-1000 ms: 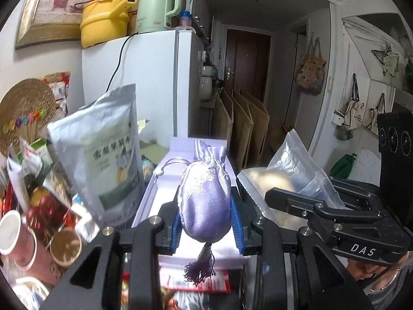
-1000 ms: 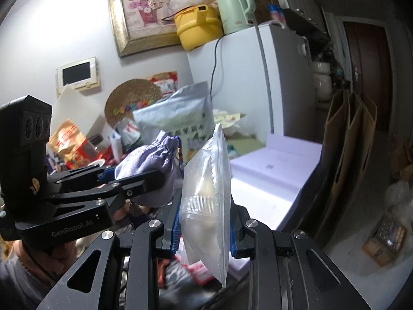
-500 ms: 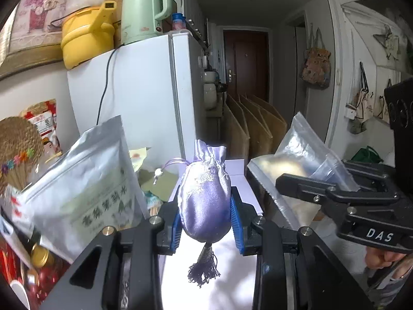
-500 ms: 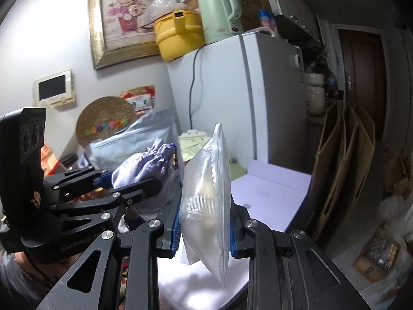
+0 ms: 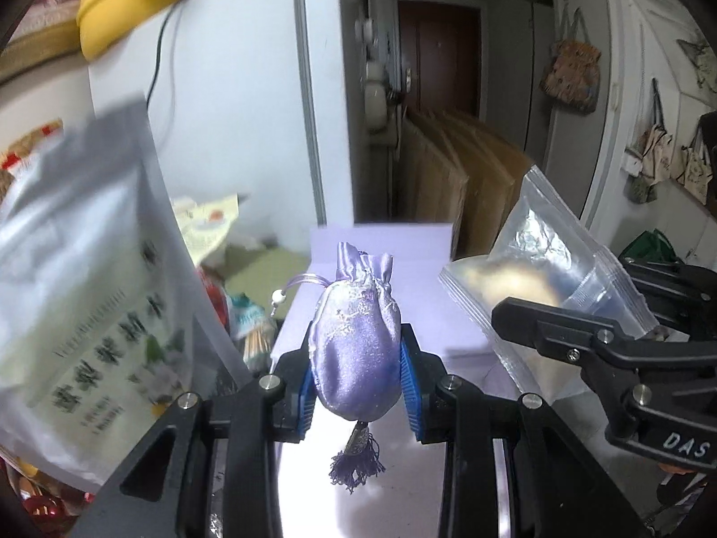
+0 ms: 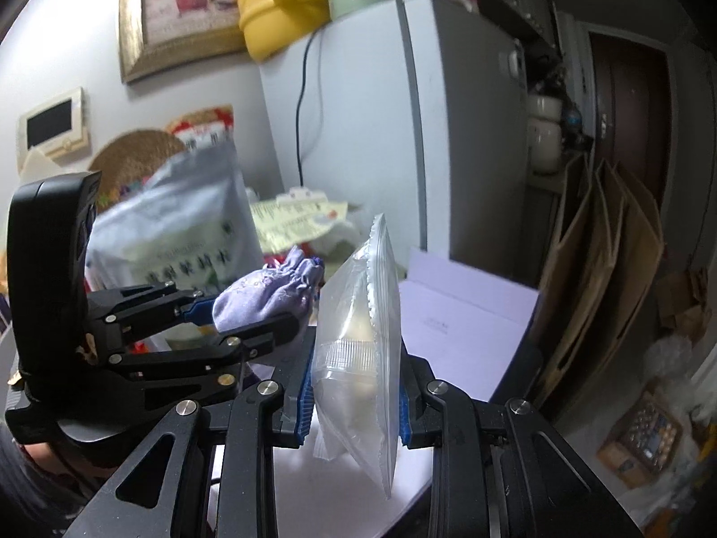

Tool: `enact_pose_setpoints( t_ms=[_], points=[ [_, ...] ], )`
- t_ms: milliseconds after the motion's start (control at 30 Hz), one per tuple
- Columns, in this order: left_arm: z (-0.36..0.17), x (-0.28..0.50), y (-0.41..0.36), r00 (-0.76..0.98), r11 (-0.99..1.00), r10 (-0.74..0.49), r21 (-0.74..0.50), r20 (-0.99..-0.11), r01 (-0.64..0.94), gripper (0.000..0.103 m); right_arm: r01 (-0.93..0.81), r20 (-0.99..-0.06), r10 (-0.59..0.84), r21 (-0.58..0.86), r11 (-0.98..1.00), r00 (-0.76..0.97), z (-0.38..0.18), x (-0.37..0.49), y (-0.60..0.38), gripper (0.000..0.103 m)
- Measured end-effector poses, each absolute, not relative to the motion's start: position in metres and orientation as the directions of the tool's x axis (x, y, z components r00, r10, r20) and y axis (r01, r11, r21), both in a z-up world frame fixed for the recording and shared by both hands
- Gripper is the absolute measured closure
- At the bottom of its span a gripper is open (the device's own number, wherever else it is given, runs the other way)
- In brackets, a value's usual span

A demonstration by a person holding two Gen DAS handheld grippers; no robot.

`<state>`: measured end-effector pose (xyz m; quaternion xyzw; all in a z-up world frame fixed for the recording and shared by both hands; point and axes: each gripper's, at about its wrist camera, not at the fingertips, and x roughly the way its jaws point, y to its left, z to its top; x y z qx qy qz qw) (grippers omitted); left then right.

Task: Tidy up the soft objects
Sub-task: 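Carry pouch and zip bag over the white box while right gripper opens to drop bag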

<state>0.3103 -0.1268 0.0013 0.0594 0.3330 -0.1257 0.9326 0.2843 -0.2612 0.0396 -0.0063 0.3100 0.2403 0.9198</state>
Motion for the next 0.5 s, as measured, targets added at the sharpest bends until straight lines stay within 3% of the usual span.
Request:
enact_pose_setpoints(
  t_ms=[500],
  points=[
    [-0.061, 0.342, -0.126, 0.664, 0.973, -0.13, 0.035, -0.737, 0.23, 0.071, -0.477, -0.706, 0.387, 0.079, 0.875, 0.593, -0.021, 0.312, -0.238, 0.075]
  ],
)
